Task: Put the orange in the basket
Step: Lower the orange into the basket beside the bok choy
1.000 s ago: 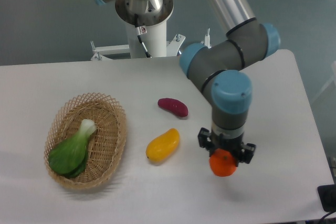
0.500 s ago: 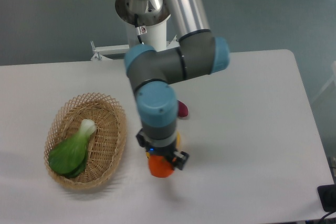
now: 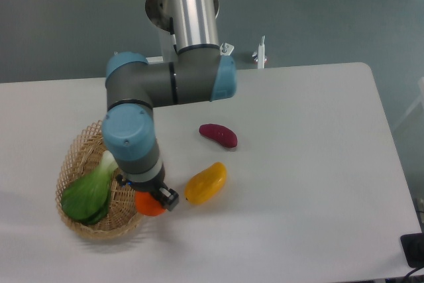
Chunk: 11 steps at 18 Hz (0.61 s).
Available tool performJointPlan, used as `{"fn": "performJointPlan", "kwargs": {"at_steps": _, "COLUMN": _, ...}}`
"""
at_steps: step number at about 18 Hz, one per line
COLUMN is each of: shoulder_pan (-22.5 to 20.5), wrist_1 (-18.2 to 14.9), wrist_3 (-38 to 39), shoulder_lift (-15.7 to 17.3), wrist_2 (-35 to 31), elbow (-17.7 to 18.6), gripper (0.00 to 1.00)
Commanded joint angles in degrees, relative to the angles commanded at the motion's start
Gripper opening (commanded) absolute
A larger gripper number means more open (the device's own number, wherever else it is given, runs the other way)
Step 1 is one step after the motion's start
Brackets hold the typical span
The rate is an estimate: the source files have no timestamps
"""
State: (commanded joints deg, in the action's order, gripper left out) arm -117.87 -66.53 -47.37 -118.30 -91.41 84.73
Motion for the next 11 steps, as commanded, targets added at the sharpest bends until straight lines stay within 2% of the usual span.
{"fn": "performJointPlan", "kwargs": {"at_steps": 4, "shoulder_pan": 3.07, "wrist_1": 0.53, "wrist_3": 0.52, "shoulder_lift": -0.79, "wrist_2": 0.53, "elbow": -0.97, "gripper": 0.72}}
{"fn": "performJointPlan", "kwargs": {"at_steps": 8, "shoulder_pan": 4.31, "wrist_1": 3.69, "wrist_3": 2.89, "shoulder_lift": -2.20, "wrist_2": 0.62, "elbow": -1.67, "gripper": 0.78}}
{"fn": "performJointPlan", "kwargs": {"at_steps": 11, "shoulder_pan": 5.45, "wrist_1": 5.71, "wrist_3": 6.23, "shoulder_lift": -2.29, "wrist_2": 2.18, "elbow": -1.67, "gripper": 0.92}}
